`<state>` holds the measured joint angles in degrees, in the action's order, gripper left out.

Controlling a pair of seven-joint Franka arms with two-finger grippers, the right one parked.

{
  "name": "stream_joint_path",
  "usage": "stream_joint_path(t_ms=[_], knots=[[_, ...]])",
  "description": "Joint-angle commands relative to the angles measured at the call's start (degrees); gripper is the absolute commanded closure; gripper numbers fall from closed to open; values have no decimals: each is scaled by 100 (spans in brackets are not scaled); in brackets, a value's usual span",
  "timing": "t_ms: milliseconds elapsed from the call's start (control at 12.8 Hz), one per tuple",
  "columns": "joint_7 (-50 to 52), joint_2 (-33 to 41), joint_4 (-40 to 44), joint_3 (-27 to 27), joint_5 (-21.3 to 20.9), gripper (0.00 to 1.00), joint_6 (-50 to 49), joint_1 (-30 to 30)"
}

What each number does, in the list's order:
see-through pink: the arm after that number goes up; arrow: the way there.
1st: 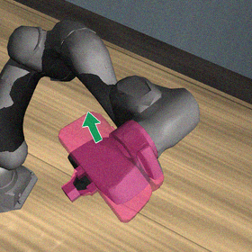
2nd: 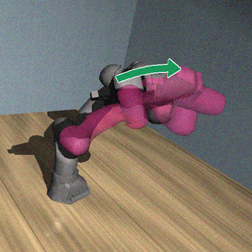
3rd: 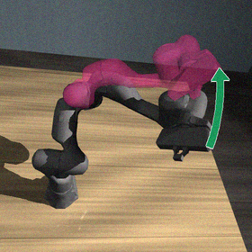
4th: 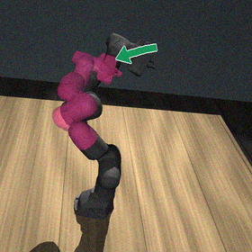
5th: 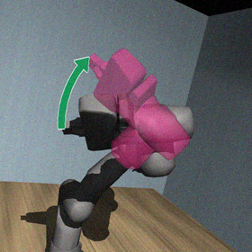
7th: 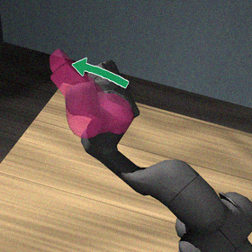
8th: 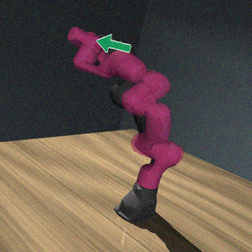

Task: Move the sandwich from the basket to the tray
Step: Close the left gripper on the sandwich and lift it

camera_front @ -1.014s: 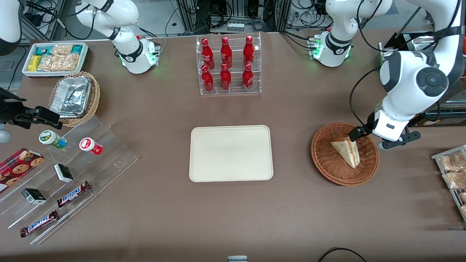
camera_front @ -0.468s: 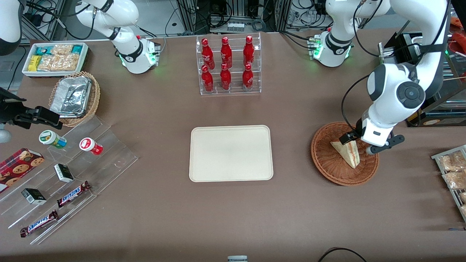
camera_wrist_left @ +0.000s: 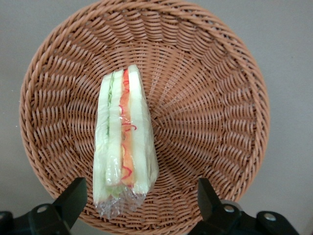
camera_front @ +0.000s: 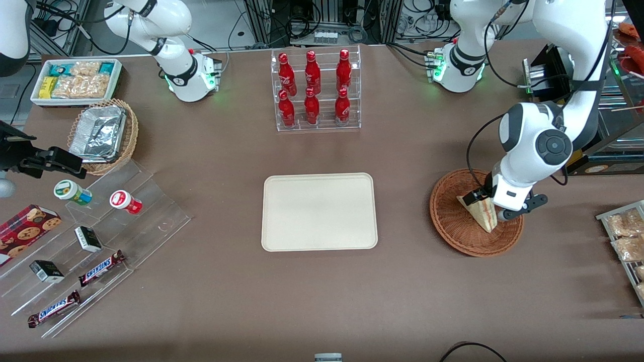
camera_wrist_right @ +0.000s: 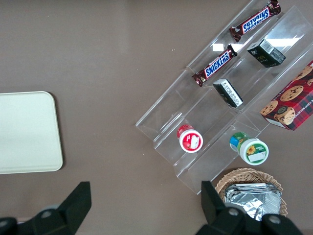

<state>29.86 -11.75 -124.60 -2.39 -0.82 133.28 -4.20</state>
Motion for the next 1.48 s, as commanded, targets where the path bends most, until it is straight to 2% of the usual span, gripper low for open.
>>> stream_joint_path(t_ms=[0, 312, 468, 702, 780, 1092, 1404], knots=[[125, -204, 6, 37, -94, 0, 189, 7], [125, -450, 6, 89, -94, 2, 348, 24], [125, -600, 6, 98, -85, 13, 479, 24], [248, -600, 6, 134, -94, 88, 471, 24], [248, -592, 6, 134, -94, 100, 454, 16], [222, -355, 110, 134, -103, 100, 25, -11], [213, -56, 970, 81, -251, 100, -1547, -265]])
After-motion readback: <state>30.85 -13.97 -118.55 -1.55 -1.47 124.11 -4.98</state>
